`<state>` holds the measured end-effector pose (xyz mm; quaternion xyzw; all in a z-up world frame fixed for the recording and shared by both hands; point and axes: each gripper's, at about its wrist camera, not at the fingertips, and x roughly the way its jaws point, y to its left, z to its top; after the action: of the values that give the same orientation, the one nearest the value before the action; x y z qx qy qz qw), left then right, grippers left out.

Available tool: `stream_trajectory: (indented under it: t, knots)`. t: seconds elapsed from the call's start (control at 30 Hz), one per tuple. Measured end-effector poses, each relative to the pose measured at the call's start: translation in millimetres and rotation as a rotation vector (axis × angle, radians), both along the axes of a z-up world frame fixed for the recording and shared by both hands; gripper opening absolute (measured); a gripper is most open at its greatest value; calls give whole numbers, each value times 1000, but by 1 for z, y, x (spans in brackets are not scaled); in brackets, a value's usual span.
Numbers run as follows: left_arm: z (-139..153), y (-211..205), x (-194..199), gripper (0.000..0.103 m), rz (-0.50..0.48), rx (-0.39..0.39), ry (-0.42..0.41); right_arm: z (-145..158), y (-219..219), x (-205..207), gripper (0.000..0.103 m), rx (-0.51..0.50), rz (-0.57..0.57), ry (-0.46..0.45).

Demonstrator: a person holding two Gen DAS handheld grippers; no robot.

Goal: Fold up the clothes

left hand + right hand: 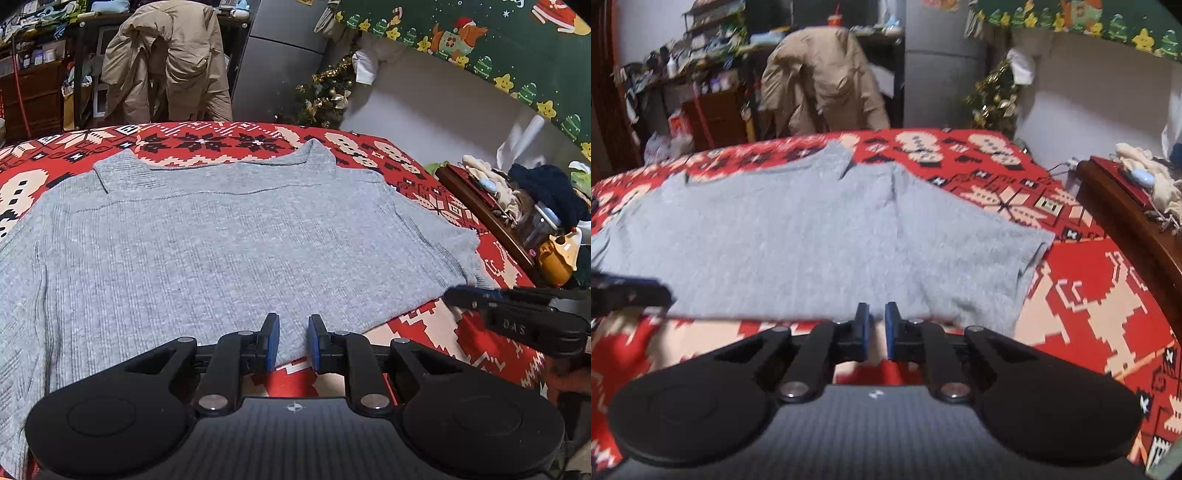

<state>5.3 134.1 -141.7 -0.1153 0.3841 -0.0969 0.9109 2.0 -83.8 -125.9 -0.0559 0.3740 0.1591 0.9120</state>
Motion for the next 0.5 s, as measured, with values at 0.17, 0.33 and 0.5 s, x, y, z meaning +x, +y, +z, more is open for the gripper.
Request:
stream_trajectory:
  t: [0.17, 0.33, 0.5]
  knots:
    - [0, 0, 0, 18, 0, -2, 0, 9, 2, 4, 15, 41, -16, -55]
    - [-1, 3, 2, 18, 2, -20, 1, -2, 7, 7, 16, 22, 8, -18]
    - [4, 18, -7, 18, 90, -14, 10, 16, -4, -1, 18, 86, 2, 5]
